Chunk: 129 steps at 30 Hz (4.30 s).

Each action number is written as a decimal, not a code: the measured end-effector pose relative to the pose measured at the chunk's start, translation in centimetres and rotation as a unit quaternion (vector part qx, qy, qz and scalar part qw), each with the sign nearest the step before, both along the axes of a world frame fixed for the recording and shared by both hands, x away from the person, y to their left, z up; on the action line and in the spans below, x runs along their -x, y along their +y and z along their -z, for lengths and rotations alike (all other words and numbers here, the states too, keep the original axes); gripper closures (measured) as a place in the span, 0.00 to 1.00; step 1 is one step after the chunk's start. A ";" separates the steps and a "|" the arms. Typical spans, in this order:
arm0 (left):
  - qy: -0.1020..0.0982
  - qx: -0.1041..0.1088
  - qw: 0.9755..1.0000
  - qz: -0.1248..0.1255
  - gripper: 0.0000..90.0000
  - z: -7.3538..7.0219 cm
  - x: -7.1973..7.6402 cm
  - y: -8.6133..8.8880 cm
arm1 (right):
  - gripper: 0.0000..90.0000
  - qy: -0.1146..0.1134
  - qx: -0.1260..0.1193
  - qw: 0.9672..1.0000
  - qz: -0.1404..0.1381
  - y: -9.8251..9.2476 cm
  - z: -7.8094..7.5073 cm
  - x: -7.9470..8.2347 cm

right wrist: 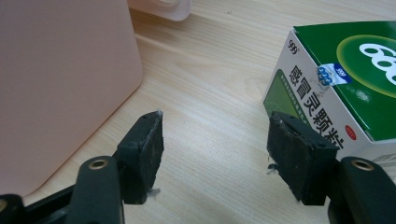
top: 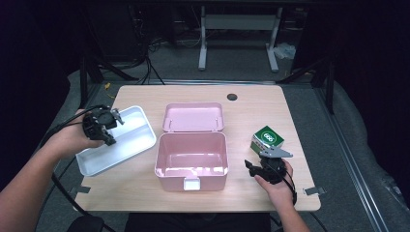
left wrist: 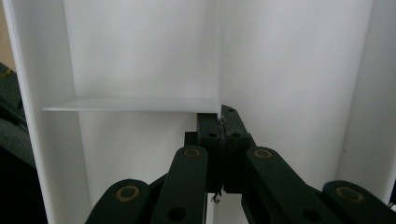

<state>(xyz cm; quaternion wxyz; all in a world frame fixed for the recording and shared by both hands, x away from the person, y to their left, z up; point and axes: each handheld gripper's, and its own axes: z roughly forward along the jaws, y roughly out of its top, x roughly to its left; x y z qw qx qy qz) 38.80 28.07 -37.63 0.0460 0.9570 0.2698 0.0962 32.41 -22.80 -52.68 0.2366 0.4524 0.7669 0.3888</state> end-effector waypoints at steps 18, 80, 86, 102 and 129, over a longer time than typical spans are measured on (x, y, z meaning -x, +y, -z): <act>0.061 0.048 0.985 -0.153 0.99 8.2 -1.5 3.4 | 0.40 -0.001 0.001 1.000 0.000 0.1 0.0 -0.2; 0.023 0.174 0.960 -0.217 0.48 13.9 1.0 2.8 | 0.43 0.068 0.073 0.992 -0.079 1.4 -4.5 -2.5; 0.020 0.179 0.959 -0.218 0.48 13.7 1.0 3.1 | 0.45 0.088 0.112 0.986 -0.085 1.2 -6.2 -4.6; 0.016 0.178 0.958 -0.225 0.48 13.5 1.2 3.5 | 0.38 0.195 0.173 0.964 -0.060 -0.2 -7.6 -10.5; 0.019 0.176 0.958 -0.226 0.48 13.6 1.1 3.4 | 0.16 0.341 0.191 0.919 -0.048 -2.8 -6.1 -15.7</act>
